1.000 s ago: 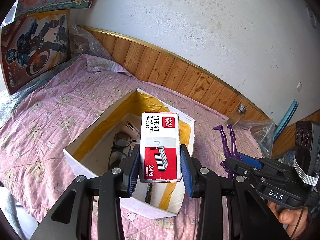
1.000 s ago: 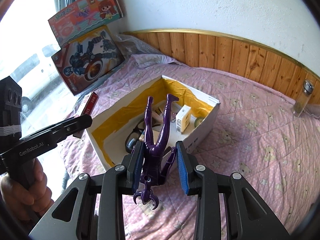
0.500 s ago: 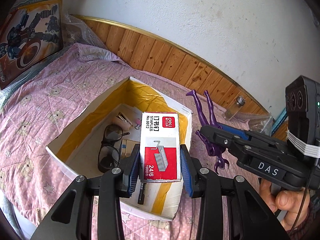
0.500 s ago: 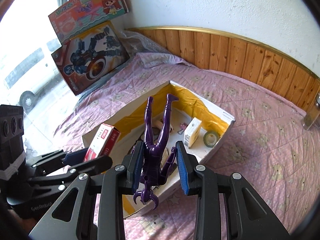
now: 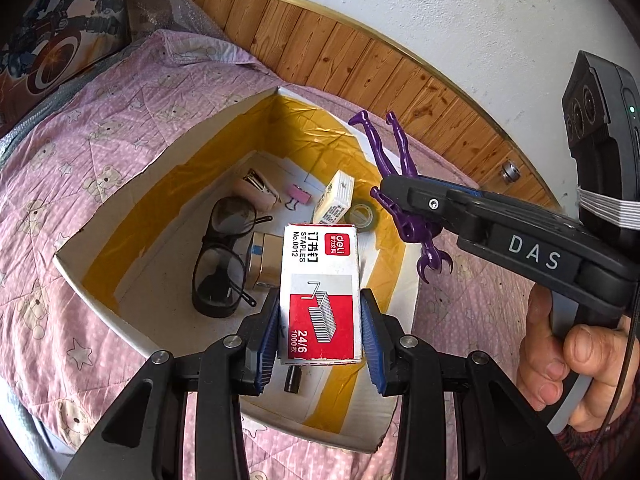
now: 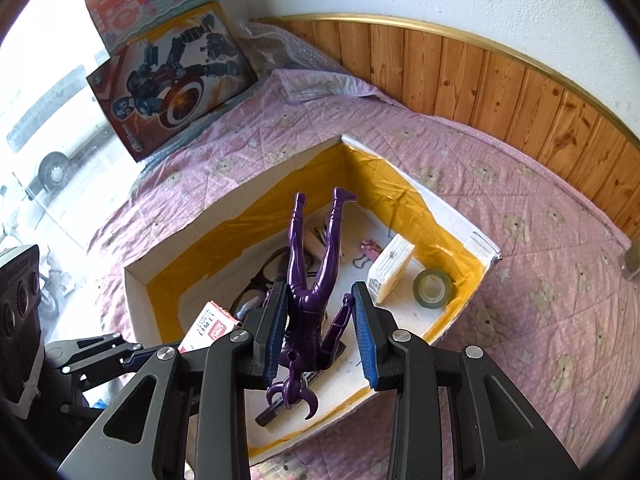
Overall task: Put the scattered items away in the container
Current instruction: 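Carry the staples box and purple figure with both tools over the box, then open the left tool to drop the staples box while the right tool drops the figure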
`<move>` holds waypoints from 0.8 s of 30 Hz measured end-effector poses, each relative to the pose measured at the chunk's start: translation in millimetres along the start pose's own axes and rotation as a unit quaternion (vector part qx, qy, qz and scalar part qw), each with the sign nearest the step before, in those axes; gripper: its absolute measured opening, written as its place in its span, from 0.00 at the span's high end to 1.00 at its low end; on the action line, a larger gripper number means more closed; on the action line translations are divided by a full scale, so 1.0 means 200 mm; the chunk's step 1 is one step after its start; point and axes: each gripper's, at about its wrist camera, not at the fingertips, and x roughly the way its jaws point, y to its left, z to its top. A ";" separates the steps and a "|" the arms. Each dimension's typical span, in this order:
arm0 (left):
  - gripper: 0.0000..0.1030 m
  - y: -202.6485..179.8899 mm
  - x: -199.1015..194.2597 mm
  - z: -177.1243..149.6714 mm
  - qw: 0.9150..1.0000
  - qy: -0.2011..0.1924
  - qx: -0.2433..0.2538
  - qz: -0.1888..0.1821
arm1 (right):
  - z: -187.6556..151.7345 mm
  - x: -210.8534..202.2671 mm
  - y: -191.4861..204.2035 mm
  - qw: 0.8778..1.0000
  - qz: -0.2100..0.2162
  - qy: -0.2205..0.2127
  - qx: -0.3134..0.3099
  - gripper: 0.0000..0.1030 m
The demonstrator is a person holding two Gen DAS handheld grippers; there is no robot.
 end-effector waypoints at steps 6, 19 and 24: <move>0.58 0.06 0.06 -0.01 0.999 0.017 -0.015 0.024 | 0.02 0.15 -0.04 0.999 -0.030 0.018 -0.019 0.58; 0.55 0.10 -0.03 -0.02 1.000 0.005 -0.004 0.026 | 0.03 0.11 -0.14 1.000 -0.008 0.018 0.019 0.56; 0.55 0.06 -0.04 -0.03 1.000 0.004 0.010 0.024 | 0.03 0.05 -0.17 0.999 -0.003 0.020 0.032 0.55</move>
